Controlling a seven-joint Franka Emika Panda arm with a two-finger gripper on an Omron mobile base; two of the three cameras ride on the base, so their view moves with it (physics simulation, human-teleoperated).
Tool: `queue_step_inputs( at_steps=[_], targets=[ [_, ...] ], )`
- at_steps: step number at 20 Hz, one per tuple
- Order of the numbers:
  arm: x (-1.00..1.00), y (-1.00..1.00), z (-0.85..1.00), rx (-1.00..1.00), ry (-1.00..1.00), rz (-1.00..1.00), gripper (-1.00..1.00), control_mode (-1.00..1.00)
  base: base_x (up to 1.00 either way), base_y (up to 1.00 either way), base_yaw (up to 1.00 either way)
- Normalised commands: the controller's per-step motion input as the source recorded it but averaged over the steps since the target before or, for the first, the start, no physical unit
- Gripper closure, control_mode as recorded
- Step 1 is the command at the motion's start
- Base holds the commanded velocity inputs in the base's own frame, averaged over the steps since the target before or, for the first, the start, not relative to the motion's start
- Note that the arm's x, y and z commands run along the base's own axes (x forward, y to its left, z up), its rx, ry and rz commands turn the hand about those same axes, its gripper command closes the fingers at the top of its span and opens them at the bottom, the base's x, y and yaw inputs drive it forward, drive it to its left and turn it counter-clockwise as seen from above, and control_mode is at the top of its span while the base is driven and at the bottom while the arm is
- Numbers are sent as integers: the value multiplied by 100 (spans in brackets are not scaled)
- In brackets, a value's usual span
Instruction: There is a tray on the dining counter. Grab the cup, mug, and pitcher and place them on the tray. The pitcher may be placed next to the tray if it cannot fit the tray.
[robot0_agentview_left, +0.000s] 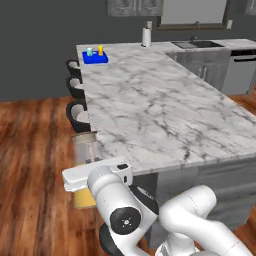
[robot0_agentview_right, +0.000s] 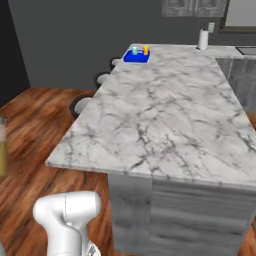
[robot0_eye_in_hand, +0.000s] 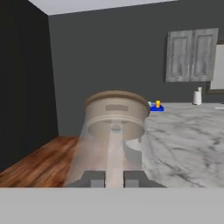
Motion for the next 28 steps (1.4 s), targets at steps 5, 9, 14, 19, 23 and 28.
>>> queue_step_inputs(
  at_steps=[5,9,14,19,23,28],
  targets=[
    [0,0,0,0,0,0,100,100,0,100,-3],
    [0,0,0,0,0,0,100,100,4,100,-4],
    [0,0,0,0,0,0,100,100,62,100,-6],
    [0,0,0,0,0,0,100,100,100,100,-9],
    [0,0,0,0,0,0,100,100,100,99,-8],
    [0,0,0,0,0,0,100,100,100,92,-6]
  ],
)
